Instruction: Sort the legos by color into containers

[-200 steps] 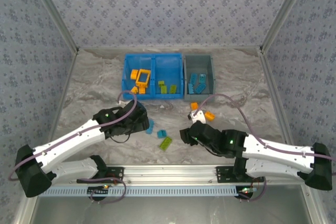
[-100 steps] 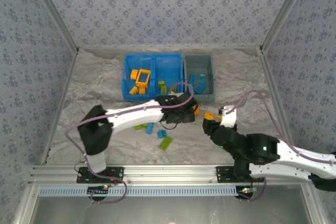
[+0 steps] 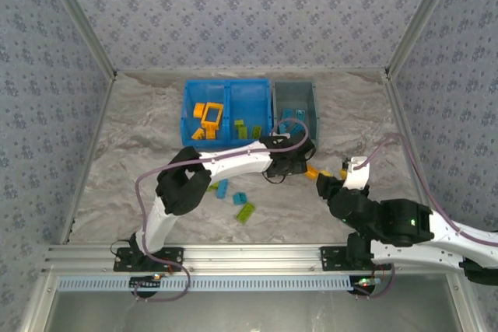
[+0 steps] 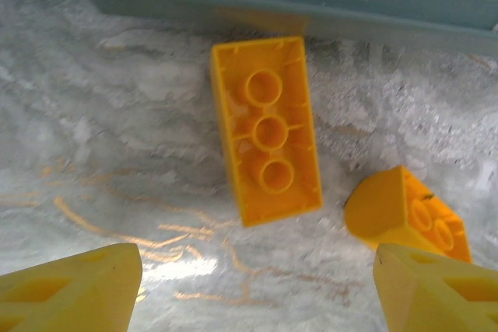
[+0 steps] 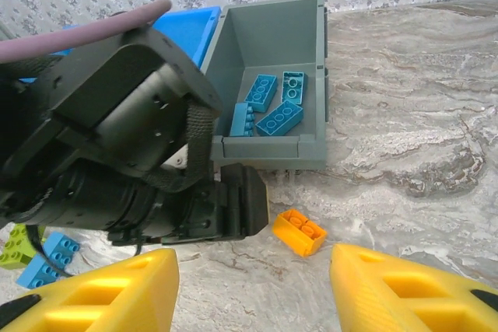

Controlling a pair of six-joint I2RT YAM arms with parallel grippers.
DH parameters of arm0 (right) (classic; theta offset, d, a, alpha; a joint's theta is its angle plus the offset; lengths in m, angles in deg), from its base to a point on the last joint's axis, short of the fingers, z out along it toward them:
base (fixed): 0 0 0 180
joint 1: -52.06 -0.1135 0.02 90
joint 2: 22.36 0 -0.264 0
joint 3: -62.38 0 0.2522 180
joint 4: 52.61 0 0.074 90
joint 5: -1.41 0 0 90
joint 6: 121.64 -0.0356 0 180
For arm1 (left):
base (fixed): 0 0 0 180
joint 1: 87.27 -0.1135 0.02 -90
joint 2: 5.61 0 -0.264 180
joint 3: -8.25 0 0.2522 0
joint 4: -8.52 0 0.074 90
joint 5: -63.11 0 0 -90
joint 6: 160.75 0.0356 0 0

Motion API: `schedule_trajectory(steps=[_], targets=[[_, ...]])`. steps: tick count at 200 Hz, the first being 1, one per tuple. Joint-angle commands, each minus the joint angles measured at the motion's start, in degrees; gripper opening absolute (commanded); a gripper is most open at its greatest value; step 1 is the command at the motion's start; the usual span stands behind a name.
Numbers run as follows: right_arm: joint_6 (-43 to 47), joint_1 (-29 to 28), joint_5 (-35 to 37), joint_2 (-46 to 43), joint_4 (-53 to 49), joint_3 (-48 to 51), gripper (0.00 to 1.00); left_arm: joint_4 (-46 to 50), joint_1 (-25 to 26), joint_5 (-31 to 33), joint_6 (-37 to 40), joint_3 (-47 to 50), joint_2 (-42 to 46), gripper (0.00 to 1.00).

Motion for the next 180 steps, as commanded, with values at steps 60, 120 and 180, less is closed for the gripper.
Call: schedule_trajectory(steps=[60,120,180], targets=[[4.68,-1.05,-1.15,-1.18,3.78,-1.38,0.58,5.42,-2.16,3.32,-0.39,-8.25,-7.55,0.7],[3.76,-1.05,-1.17,-1.15,3.34,-1.01,0.58,5.57,-2.34,2.17,0.91,-8.8,-9.06,0.49],[4.74,-1.07,-2.01,-1.19,3.83,-0.59,0.6,3.8,-1.23,3.91,3.21,0.52,0.51,0.26]])
